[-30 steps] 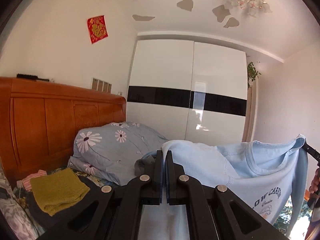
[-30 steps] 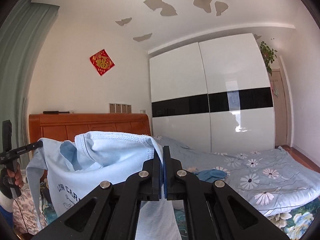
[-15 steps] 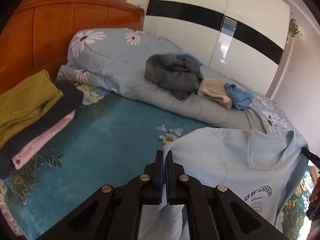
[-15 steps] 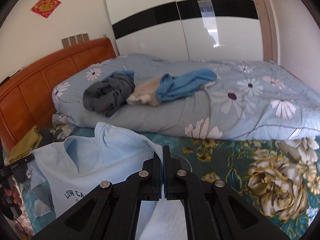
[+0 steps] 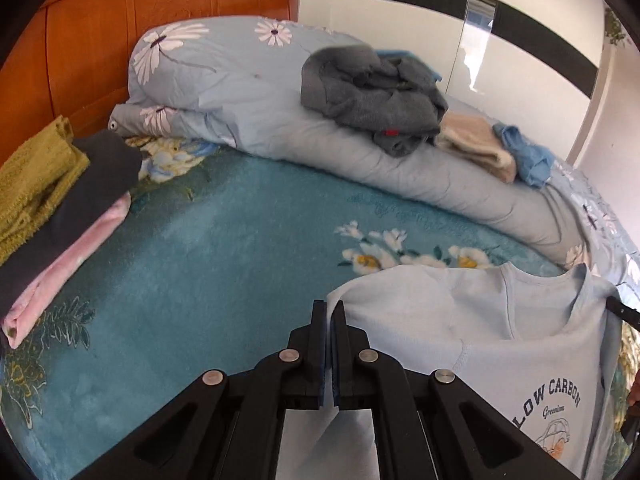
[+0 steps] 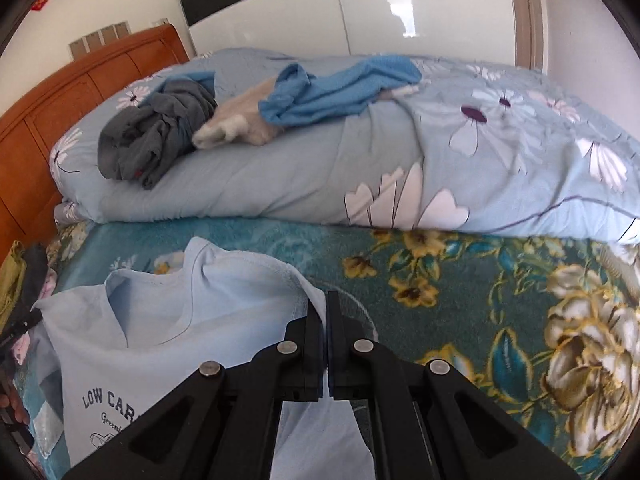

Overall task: Fold clothes
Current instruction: 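Lay the sweatshirt flat on the bed and open both grippers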

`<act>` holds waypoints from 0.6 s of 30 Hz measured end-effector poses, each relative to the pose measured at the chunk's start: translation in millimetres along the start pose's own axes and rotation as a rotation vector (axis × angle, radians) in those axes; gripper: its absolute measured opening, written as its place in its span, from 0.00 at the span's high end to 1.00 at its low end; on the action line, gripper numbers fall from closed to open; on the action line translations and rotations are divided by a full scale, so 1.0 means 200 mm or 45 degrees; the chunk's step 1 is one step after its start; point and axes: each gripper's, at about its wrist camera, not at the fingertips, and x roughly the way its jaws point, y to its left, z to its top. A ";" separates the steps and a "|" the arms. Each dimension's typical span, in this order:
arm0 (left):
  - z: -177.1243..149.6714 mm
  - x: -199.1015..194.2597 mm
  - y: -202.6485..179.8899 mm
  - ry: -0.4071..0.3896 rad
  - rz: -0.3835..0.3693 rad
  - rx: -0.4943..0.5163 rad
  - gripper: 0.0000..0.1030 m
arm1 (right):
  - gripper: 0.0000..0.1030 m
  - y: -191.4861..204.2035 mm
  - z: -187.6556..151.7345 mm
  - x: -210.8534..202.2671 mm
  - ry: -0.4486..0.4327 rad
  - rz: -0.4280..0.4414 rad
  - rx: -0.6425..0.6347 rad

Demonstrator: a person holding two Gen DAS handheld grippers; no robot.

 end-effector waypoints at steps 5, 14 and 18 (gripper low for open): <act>-0.10 0.16 0.08 0.112 -0.004 -0.068 0.96 | 0.99 -0.04 -0.05 0.13 0.096 -0.024 0.041; -0.17 0.03 0.09 0.144 -0.129 -0.148 0.63 | 0.92 -0.03 -0.05 0.06 0.088 -0.026 0.021; -0.25 -0.12 0.07 0.099 -0.094 -0.232 0.43 | 0.49 -0.02 -0.09 -0.12 -0.009 -0.017 -0.012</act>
